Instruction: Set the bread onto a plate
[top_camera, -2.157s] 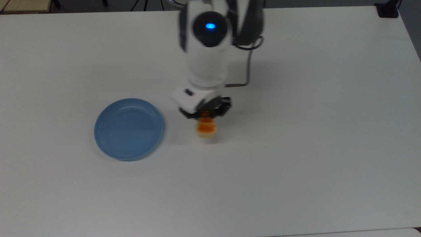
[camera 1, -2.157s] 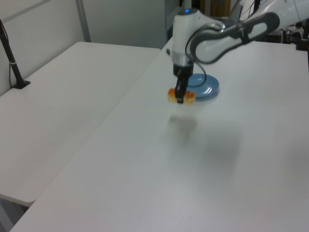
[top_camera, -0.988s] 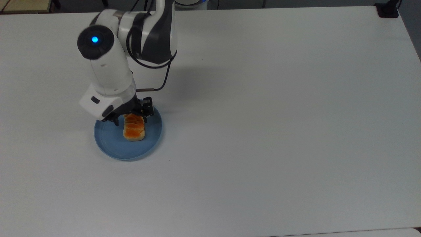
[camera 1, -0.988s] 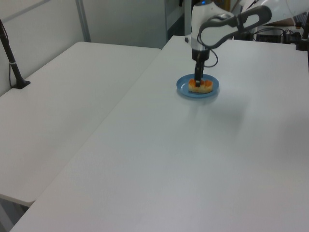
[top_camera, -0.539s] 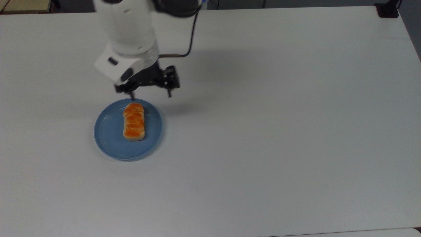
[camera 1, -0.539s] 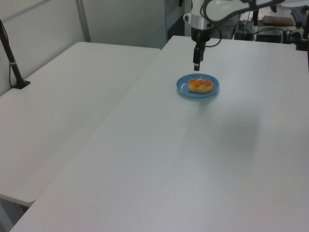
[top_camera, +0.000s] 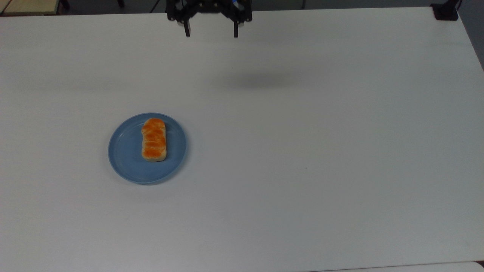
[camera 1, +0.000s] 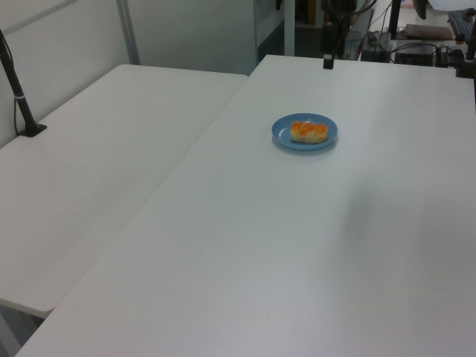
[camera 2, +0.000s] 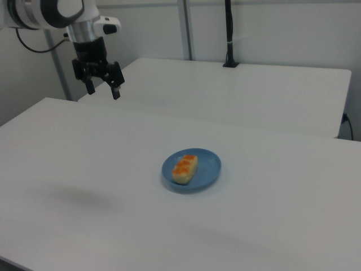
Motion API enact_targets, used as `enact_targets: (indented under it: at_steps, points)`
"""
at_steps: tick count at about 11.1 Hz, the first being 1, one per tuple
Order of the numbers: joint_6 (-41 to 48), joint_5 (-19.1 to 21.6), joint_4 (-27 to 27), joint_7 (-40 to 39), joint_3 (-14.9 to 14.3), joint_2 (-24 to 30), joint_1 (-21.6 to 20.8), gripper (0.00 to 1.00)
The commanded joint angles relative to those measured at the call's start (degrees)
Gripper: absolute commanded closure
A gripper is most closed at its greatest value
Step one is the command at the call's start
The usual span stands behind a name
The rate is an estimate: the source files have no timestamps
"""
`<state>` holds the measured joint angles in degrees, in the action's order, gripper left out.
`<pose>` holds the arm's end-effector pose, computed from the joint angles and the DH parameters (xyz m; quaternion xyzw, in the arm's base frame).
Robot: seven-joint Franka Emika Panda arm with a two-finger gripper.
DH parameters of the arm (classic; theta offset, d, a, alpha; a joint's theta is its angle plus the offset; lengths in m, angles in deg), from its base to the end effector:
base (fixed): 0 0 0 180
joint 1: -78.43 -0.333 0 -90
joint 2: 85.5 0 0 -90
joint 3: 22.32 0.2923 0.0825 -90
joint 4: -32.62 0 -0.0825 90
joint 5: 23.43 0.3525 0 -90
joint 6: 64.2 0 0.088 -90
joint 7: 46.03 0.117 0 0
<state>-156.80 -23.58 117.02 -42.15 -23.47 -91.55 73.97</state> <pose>0.5574 0.0325 0.5811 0.9998 -0.0049 0.0189 0.0012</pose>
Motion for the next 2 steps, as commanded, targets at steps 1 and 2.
enact_targets:
  at_steps: [1, 2]
  points:
    - [0.3, -0.2, 2.7, 1.3, -1.1, 3.0, -0.2, 0.0]
    - [0.9, -0.2, 2.8, 1.3, -1.1, 3.4, -0.1, 0.0]
